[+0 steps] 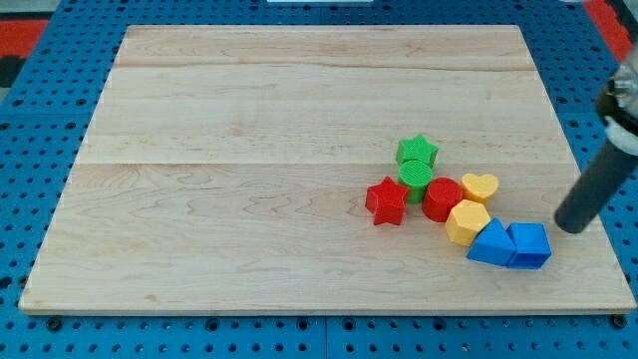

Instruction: Push the blue cube slightly to the left side

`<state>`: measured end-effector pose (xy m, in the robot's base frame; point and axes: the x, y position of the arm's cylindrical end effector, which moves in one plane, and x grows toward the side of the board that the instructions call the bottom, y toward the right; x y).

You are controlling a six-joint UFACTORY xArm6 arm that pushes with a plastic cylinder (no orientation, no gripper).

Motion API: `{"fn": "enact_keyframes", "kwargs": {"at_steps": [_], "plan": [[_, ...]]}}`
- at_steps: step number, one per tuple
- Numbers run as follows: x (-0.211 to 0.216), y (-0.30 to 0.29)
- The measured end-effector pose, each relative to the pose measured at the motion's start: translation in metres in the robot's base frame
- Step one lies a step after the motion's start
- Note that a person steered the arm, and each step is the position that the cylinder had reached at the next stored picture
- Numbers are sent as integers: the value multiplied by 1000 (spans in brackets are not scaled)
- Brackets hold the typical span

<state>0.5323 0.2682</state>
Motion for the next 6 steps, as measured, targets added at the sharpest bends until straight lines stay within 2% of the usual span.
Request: {"fn": "enact_keyframes", "kwargs": {"at_steps": [2,5,6], "plan": [[7,17],[10,-39],[44,-10]]}}
